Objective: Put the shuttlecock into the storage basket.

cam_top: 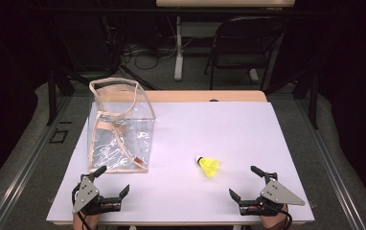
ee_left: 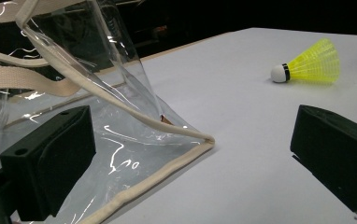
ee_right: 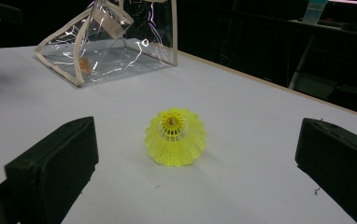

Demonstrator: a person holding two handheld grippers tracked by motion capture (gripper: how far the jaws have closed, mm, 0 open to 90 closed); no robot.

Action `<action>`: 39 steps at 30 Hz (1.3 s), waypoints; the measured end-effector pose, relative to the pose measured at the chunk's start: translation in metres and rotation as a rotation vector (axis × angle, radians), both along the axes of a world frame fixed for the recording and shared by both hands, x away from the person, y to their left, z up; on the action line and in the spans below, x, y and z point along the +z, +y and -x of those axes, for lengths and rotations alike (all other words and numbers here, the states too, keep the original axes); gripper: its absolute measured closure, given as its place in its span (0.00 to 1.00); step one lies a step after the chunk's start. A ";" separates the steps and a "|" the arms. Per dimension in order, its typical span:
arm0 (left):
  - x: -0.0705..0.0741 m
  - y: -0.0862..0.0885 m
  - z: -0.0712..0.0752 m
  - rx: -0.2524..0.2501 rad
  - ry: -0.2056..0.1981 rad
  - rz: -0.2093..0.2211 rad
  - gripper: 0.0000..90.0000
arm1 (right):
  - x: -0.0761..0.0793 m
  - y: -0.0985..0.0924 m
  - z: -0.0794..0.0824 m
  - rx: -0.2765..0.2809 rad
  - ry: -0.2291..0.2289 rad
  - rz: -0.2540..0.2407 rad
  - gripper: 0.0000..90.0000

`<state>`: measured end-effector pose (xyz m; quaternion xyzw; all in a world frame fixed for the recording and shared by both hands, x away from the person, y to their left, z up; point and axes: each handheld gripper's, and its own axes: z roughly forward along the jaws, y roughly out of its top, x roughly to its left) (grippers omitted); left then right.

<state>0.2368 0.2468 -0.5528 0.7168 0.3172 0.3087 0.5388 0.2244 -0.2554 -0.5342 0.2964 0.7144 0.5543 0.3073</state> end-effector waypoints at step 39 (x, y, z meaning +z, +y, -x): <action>-0.001 -0.007 -0.002 -0.035 0.011 -0.045 0.00 | 0.007 0.008 -0.031 0.037 0.099 0.054 0.00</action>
